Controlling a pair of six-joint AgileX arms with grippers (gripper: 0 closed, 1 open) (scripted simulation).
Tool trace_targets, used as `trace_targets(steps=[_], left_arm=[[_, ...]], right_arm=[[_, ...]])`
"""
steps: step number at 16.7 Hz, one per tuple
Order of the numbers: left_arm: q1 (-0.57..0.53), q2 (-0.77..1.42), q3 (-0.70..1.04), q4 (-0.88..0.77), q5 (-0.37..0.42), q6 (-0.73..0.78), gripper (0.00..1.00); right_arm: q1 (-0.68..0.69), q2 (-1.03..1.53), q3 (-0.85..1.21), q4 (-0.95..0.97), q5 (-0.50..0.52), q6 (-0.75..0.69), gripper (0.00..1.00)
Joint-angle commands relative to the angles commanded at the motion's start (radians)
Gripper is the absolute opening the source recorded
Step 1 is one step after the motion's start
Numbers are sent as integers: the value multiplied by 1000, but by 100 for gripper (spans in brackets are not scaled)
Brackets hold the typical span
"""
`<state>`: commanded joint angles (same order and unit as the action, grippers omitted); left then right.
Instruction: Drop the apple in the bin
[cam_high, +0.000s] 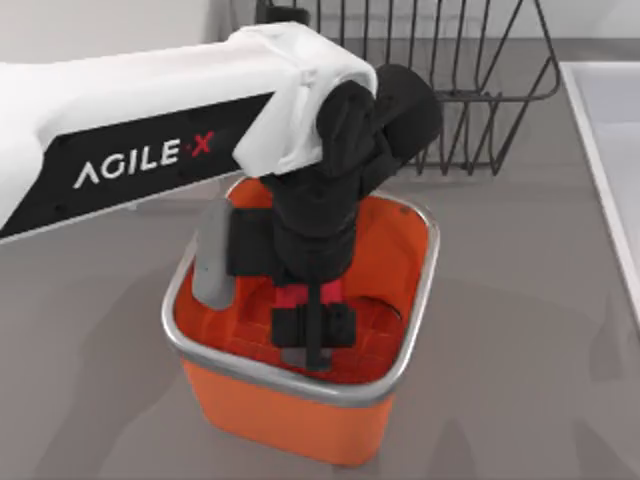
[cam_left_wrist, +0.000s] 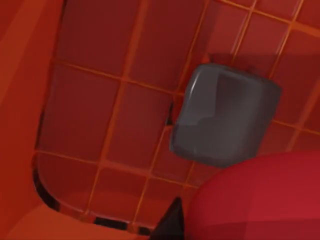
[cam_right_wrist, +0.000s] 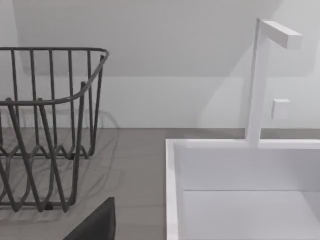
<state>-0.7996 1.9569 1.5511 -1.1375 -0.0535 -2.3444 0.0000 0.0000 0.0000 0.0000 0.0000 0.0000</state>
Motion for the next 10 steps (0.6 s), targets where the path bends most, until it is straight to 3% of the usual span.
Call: trace_targets(steps=[10], left_arm=[[0, 0, 0, 0, 0, 0, 90]], right_arm=[[0, 0, 0, 0, 0, 0, 100]])
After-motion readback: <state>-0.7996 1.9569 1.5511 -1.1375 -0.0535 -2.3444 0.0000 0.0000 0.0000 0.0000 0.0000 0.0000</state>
